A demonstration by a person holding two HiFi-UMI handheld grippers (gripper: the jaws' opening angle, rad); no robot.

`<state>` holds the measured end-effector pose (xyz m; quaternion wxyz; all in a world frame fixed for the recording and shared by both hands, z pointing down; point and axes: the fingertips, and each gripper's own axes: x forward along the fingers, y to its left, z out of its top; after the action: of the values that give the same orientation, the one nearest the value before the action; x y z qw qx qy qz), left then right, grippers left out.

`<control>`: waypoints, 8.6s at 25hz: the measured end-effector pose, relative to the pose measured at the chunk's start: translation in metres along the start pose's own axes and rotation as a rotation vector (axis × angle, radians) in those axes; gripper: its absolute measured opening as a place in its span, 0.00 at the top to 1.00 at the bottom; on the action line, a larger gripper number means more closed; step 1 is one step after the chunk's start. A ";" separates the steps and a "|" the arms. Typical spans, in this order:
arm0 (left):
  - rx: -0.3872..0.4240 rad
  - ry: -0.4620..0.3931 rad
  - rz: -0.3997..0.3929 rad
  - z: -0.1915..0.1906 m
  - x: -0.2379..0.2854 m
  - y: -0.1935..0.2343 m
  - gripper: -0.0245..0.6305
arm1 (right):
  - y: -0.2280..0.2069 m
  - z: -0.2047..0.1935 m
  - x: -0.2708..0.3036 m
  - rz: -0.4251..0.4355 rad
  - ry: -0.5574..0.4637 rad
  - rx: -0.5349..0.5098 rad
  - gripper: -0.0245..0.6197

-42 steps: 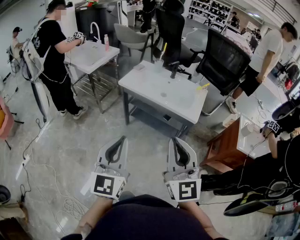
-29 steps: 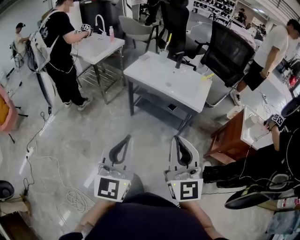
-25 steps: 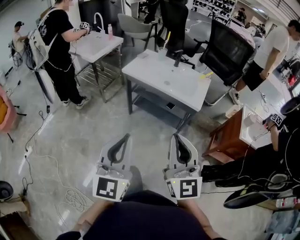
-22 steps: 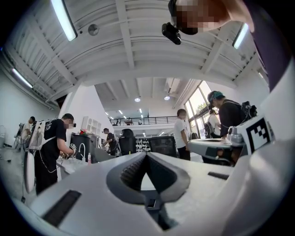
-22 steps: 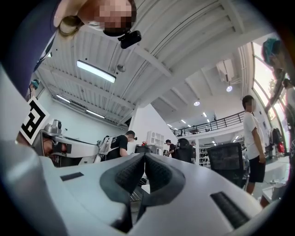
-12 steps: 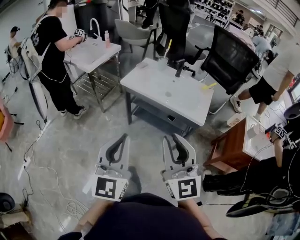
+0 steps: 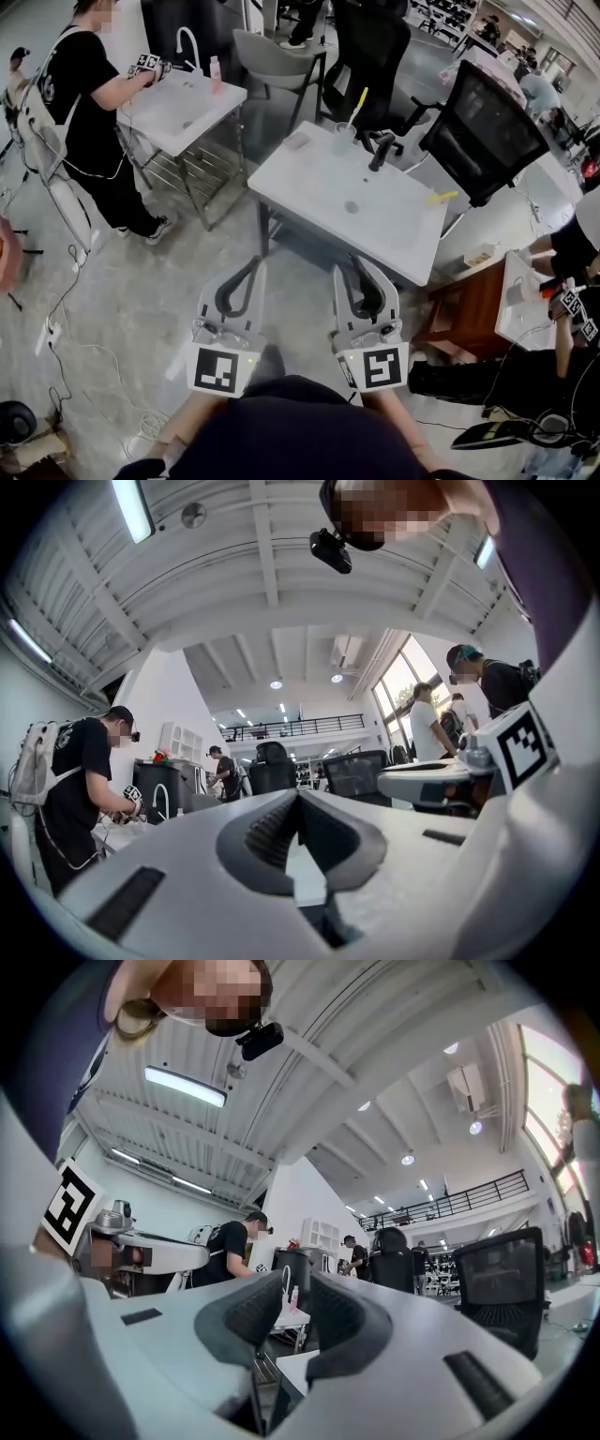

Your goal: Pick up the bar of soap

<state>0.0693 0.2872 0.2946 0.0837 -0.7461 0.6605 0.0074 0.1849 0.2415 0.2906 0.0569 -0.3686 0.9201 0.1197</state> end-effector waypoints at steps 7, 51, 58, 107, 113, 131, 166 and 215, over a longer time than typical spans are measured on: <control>-0.013 0.007 -0.023 -0.019 0.049 0.052 0.96 | -0.012 -0.015 0.067 -0.021 0.004 -0.027 0.82; -0.039 -0.003 -0.089 -0.067 0.293 0.193 0.96 | -0.110 -0.095 0.315 -0.050 0.047 0.009 0.82; -0.052 0.022 -0.135 -0.087 0.366 0.222 0.96 | -0.142 -0.124 0.381 -0.071 0.080 0.031 0.82; -0.102 0.198 -0.296 -0.161 0.487 0.255 0.96 | -0.125 -0.400 0.475 0.688 0.874 -0.696 0.73; -0.108 0.207 -0.284 -0.166 0.489 0.260 0.96 | -0.128 -0.424 0.475 0.815 0.948 -0.861 0.71; -0.111 0.239 -0.216 -0.177 0.492 0.283 0.96 | -0.124 -0.465 0.478 1.232 0.934 -1.207 0.67; -0.121 0.287 -0.181 -0.195 0.502 0.295 0.96 | -0.113 -0.489 0.476 1.386 0.910 -1.186 0.67; -0.092 0.085 -0.389 -0.126 0.494 0.233 0.96 | -0.167 -0.233 0.473 0.347 0.722 -1.032 0.67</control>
<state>-0.1100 -0.2429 0.3323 0.0216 -0.8623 0.5059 -0.0100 -0.0455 -0.2507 0.3940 -0.4601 -0.2117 0.7519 0.4221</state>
